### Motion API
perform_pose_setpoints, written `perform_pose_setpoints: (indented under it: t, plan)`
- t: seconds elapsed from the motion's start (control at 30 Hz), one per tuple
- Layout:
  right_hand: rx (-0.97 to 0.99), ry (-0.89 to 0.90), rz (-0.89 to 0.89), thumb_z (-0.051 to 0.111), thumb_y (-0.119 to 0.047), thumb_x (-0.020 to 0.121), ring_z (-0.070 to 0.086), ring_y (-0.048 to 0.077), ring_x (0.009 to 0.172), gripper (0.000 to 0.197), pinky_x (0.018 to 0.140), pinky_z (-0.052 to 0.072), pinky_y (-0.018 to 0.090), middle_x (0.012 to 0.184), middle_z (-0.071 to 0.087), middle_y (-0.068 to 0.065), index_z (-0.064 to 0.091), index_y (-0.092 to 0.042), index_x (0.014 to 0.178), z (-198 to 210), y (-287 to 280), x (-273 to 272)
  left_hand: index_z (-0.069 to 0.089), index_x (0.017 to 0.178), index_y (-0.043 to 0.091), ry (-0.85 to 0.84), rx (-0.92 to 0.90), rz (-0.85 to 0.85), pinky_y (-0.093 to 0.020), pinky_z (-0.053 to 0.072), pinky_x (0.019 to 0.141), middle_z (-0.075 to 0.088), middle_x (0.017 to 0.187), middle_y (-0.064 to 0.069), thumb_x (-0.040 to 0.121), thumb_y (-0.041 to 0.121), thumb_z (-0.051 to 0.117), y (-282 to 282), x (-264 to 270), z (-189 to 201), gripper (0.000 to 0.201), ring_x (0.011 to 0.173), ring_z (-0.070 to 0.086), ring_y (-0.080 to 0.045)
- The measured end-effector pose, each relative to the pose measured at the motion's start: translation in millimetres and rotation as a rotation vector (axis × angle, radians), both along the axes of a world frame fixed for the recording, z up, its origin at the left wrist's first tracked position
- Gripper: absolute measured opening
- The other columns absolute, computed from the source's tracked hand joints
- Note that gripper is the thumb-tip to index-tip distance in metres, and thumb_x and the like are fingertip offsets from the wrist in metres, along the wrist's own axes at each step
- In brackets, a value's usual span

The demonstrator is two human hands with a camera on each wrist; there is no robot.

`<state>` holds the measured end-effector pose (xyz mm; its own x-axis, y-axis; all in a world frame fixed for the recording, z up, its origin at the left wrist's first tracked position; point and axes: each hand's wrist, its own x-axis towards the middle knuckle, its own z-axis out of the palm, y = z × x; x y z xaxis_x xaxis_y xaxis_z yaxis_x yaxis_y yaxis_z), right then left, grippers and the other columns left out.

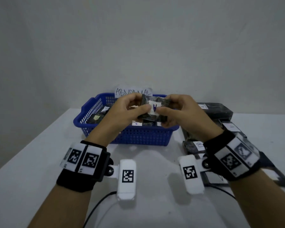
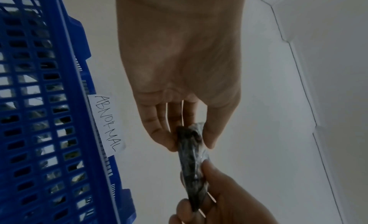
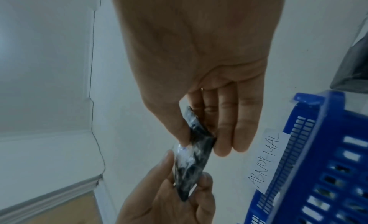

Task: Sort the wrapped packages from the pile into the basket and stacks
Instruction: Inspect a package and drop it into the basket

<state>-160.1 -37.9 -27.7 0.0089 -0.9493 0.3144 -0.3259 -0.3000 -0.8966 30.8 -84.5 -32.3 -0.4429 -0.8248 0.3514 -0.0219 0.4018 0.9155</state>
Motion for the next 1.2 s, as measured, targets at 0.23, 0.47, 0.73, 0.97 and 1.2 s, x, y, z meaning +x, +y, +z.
perform_pose_setpoints:
  t: [0.23,0.47,0.73,0.97,1.2]
  plan:
    - [-0.105,0.054,-0.141,0.073,-0.019,0.089,0.073,0.021,0.069,0.003,0.063,0.059,0.039,0.076,0.076,-0.001,0.072,-0.021,0.09,-4.3,-12.8,4.2,0.066,0.11,0.005,0.038,-0.053,0.081,-0.026,0.059,0.071,0.074,0.099,-0.013,0.092,0.009,0.068,-17.4,-19.6,-6.7,0.018,0.084,0.073,-0.018]
    - [0.142,-0.08,-0.031,0.063,-0.049,0.093,0.071,0.024,0.073,0.037,0.078,0.063,0.043,0.106,0.074,0.003,0.068,-0.015,0.107,3.0,-4.6,-5.4,0.066,0.104,0.014,-0.056,-0.326,0.124,-0.025,0.056,0.085,0.07,0.098,0.007,0.087,0.011,0.074,-23.7,-7.7,-7.8,0.019,0.093,0.068,-0.008]
    - [-0.003,-0.237,-0.102,0.071,-0.02,0.09,0.063,0.016,0.067,0.018,0.072,0.059,0.029,0.074,0.068,0.001,0.067,-0.012,0.075,2.0,-9.7,-3.5,0.068,0.109,0.023,-0.095,-0.311,0.021,-0.027,0.058,0.084,0.071,0.104,0.01,0.093,0.025,0.067,-16.5,-8.7,-0.3,0.016,0.097,0.07,-0.008]
    - [-0.196,-0.143,-0.06,0.081,-0.022,0.077,0.07,0.015,0.08,0.031,0.079,0.058,0.031,0.093,0.072,0.006,0.072,-0.007,0.102,3.2,-7.8,-2.5,0.062,0.118,0.013,-0.015,0.041,-0.082,-0.03,0.06,0.074,0.071,0.104,-0.006,0.086,0.041,0.06,-15.6,-4.2,7.2,0.042,0.08,0.072,-0.021]
    - [-0.091,-0.302,-0.017,0.07,-0.005,0.091,0.076,0.02,0.089,0.031,0.073,0.063,0.036,0.103,0.077,0.01,0.064,-0.007,0.121,1.7,-9.0,4.0,0.057,0.126,0.013,0.118,-0.051,-0.074,-0.035,0.061,0.074,0.066,0.106,-0.006,0.088,0.006,0.067,-17.7,3.4,7.3,0.04,0.091,0.07,-0.021]
